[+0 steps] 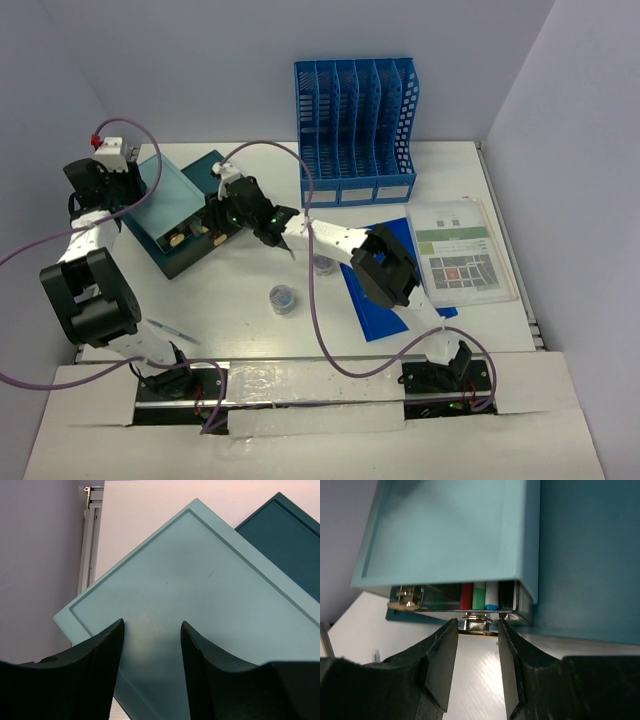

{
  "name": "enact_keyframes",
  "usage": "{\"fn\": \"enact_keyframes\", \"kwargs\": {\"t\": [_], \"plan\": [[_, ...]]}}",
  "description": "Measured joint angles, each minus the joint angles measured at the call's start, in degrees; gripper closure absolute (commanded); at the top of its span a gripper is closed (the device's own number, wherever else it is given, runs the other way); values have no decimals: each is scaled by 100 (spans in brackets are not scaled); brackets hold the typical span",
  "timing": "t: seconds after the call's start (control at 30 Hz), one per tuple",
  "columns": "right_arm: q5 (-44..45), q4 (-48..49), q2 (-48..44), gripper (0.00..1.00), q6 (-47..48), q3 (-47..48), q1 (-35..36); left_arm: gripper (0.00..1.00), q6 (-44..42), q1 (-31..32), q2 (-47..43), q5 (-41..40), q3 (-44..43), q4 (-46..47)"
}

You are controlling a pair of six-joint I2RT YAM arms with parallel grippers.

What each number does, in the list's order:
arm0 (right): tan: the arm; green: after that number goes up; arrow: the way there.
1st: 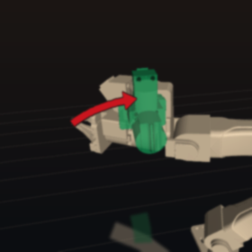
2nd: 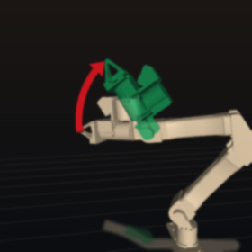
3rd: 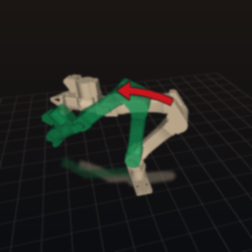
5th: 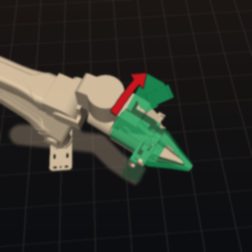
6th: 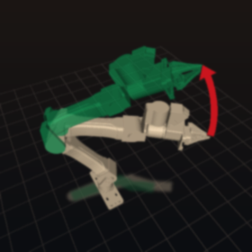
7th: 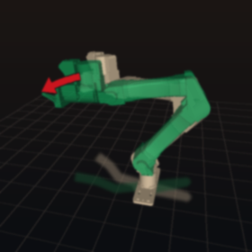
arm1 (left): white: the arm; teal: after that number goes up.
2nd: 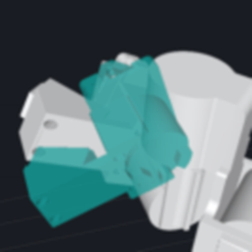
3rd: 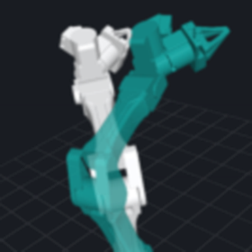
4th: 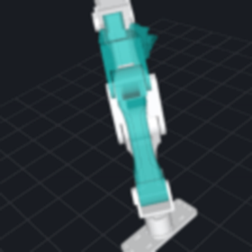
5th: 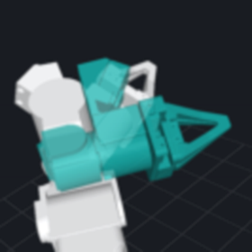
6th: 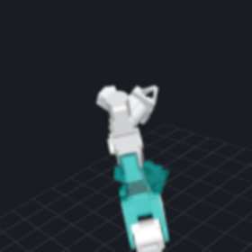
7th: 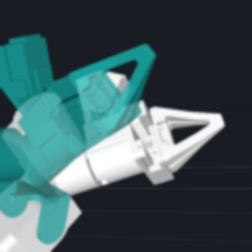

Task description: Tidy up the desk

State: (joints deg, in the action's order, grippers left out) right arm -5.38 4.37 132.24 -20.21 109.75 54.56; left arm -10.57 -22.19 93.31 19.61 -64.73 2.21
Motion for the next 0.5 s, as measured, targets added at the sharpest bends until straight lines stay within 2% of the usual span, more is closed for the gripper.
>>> {"fn": "enact_keyframes", "kwargs": {"t": [0.2,0.5], "plan": [[43,171,415,55,-203,516,-31,44,-20,2,-45,50,40,-10],[79,242,431,50,-272,491,-39,44,-39,2,-56,86,52,-16]]}}
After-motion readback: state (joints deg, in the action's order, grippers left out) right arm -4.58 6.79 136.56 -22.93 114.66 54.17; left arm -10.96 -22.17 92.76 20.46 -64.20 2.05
